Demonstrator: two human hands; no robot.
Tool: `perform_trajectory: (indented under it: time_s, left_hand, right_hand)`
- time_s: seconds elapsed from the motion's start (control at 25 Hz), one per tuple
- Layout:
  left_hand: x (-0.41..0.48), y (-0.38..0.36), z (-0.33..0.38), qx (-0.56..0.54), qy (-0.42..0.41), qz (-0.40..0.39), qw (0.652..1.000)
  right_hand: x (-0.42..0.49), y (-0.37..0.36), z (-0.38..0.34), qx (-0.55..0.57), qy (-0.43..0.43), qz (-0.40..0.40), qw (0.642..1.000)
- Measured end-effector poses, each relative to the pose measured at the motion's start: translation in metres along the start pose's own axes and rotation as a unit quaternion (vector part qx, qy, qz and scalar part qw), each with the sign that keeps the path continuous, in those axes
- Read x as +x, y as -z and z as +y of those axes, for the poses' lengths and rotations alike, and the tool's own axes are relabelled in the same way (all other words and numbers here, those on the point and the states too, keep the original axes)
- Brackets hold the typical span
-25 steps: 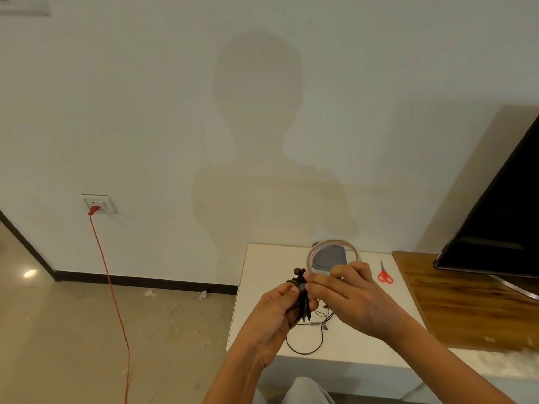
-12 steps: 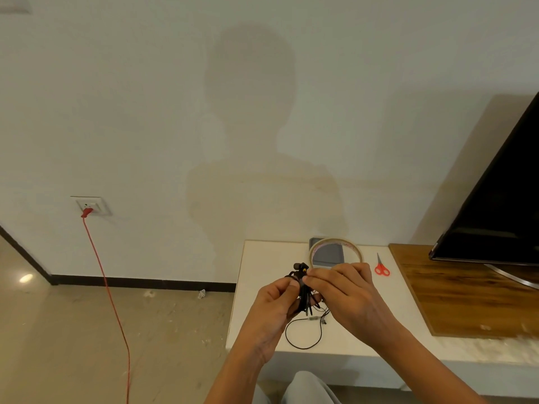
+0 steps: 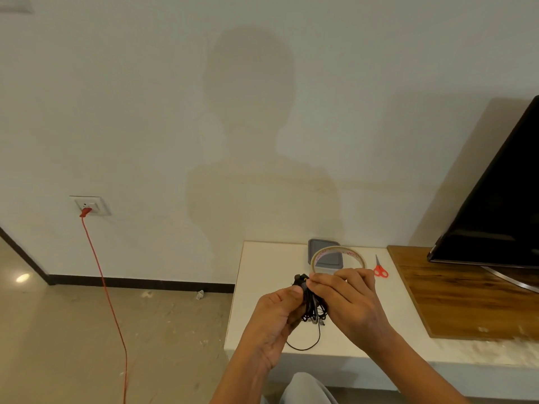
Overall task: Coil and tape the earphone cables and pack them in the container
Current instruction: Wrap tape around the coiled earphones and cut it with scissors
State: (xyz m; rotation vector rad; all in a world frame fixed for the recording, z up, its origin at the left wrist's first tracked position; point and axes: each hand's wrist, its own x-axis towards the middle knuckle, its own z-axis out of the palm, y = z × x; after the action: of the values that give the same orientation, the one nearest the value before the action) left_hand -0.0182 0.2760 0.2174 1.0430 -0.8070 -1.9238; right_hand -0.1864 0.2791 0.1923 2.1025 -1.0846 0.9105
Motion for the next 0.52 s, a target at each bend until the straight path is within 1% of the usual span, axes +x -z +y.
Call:
perform_trajectory:
  time_s: [0.2, 0.36, 0.52]
  left_hand:
    - [0.0015, 0.0015, -0.003, 0.009, -0.016, -0.009, 1.0]
    - [0.0022, -0.0012, -0.0048, 0.011, -0.012, -0.022, 1.0]
    - [0.0027, -0.0022, -0.0054, 0.03, -0.024, -0.02, 0.999]
  right_hand:
    - [-0.0032, -0.0019, 0.0011, 0.004, 0.011, 0.0, 1.0]
    - [-0.0035, -0.003, 0.0, 0.003, 0.016, 0.01, 1.0]
    - [-0.004, -0.0036, -0.0013, 0.008, 0.012, 0.02, 1.0]
